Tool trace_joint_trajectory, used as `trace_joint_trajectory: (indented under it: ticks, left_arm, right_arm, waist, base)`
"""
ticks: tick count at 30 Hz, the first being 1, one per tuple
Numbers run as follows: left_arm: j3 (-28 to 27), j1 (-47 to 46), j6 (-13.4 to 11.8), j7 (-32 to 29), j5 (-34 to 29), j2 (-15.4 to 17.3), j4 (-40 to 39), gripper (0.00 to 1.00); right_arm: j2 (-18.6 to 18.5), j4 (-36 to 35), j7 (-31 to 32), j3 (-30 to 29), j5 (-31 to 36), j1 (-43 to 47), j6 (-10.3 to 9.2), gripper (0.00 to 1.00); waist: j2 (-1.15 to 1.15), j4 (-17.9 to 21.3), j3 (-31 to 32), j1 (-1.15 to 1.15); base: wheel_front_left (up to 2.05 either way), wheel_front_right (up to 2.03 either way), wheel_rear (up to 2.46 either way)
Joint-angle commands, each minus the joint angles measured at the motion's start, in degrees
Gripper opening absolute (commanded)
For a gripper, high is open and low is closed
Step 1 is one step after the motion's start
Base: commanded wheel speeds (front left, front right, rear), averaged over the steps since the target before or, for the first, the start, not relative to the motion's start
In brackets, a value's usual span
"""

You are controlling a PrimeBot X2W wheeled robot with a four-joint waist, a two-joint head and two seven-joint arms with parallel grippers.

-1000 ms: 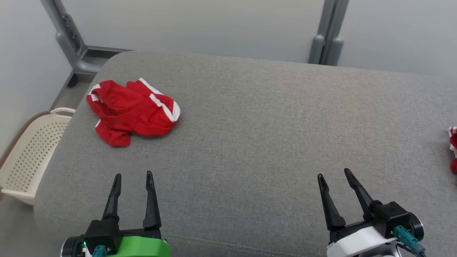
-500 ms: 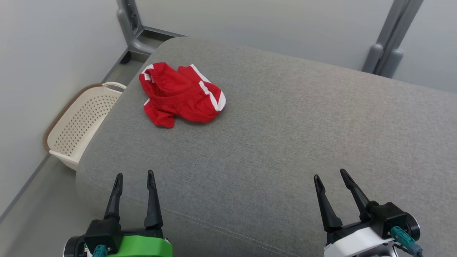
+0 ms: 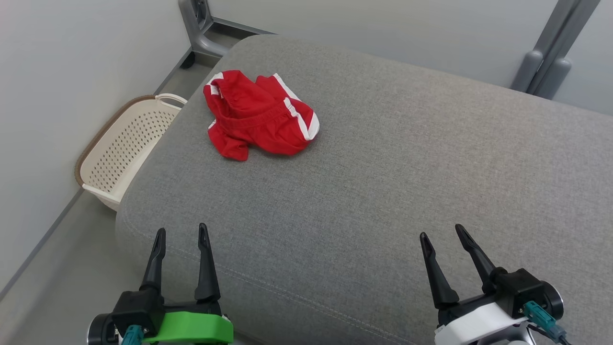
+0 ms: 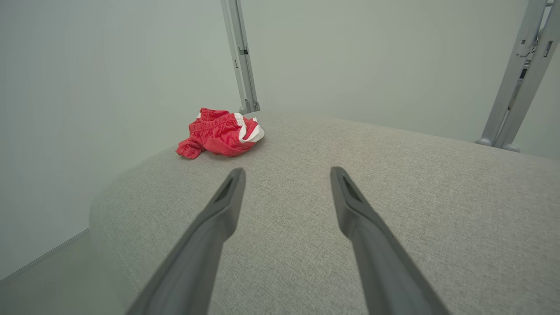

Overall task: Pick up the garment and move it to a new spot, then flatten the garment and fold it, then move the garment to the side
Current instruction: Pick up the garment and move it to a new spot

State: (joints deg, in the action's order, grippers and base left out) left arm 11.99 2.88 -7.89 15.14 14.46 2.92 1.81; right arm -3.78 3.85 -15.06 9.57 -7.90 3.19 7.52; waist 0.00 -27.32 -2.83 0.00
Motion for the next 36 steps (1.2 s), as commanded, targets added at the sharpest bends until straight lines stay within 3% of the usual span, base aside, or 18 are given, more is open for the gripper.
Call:
trace_joint_trajectory:
  ticks: [1,19,28,35,36]
  left_arm:
    - [0.1,-0.9,-0.3,0.0,0.4,0.0,-0.3,1.00]
    - [2.8,-9.4,-2.5,0.0,8.6,0.0,-2.1,1.00]
    - [-0.8,-22.1,0.5,0.0,16.1,0.0,2.6,1.00]
    - [-3.1,-33.8,3.7,0.0,21.1,0.0,13.8,1.00]
    - [-3.3,-38.1,4.8,0.0,21.9,0.0,18.9,1.00]
  right_arm:
    - [-0.5,-0.1,-0.2,-0.2,-0.3,-0.6,-0.07,1.00]
    - [-5.4,-2.1,-0.2,-2.0,1.8,-5.5,-0.07,1.00]
    - [-7.8,-3.1,-0.2,-2.4,2.6,-9.9,-0.07,1.00]
    - [-9.4,-3.6,-0.2,-1.5,2.9,-13.2,-0.07,1.00]
    - [-9.7,-3.8,-0.2,-1.3,2.8,-14.4,-0.07,1.00]
  waist:
    - [0.00,0.4,-0.7,0.00]
    - [0.00,1.8,-13.7,0.00]
    - [0.00,3.4,-19.9,0.00]
    - [0.00,5.6,-25.0,0.00]
    - [0.00,6.5,-26.5,0.00]
  base:
    - [0.00,0.00,0.00]
    - [0.00,0.00,0.00]
    - [0.00,0.00,0.00]
    - [0.00,0.00,0.00]
    - [0.00,0.00,0.00]
